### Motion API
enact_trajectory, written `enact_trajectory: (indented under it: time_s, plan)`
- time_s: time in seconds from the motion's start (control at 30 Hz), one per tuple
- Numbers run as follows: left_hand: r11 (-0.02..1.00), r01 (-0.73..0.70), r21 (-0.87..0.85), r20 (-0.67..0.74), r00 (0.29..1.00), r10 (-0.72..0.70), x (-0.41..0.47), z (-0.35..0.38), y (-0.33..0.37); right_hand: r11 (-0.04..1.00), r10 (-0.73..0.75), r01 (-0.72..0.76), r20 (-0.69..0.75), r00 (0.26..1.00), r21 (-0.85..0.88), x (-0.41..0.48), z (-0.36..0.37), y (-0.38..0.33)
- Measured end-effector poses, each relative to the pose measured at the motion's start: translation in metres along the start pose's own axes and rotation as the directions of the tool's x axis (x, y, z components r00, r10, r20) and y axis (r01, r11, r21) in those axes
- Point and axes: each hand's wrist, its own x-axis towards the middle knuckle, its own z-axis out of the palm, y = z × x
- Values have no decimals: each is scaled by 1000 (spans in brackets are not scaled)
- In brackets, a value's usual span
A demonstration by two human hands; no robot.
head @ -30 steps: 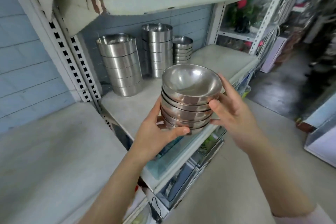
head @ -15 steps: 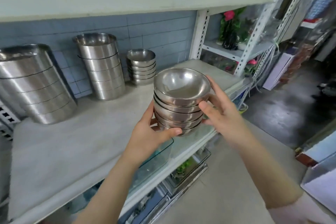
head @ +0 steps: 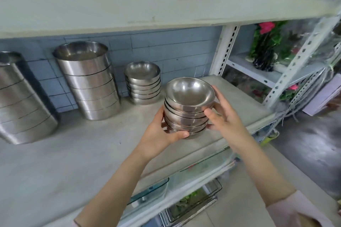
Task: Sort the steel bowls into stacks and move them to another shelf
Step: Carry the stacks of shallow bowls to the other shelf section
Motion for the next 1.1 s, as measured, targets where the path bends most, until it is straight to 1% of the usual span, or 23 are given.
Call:
enact_trajectory:
  time_s: [0.2, 0.33, 0.43, 0.5, 0.6, 0.73, 0.87, 1.1]
  plan:
    - [998, 13, -55, 28, 1000, -12, 47, 22, -9, 1000, 2, -3, 49, 999, 25, 47, -30, 34]
    - [999, -32, -41, 23, 999, 33, 75, 32, -11, 1000, 2, -3, 114, 994, 7, 84, -47, 50]
    - [998, -19, -59, -45, 999, 17, 91, 40, -13, 1000, 0, 1, 175, 985, -7, 113, -58, 61]
    - [999, 1, -39, -109, 994, -5, 100, 46, -12, 1000, -7, 9, 205, 979, -10, 132, -65, 66]
    - [1000, -6, -7, -198, 980, 5, 116, 58, -13, 1000, -25, 29, 266, 964, -9, 156, -73, 72]
    - [999, -22, 28, -299, 954, 29, 128, 71, -20, 994, -78, 99, 313, 946, -53, 177, -85, 86]
    - [998, -18, 63, -350, 936, 38, 133, 78, -24, 984, -147, 172, 343, 928, -44, 188, -91, 94]
    - [990, 59, 128, -399, 917, -3, 130, 82, -25, 988, -150, 153, 334, 931, 19, 195, -92, 101]
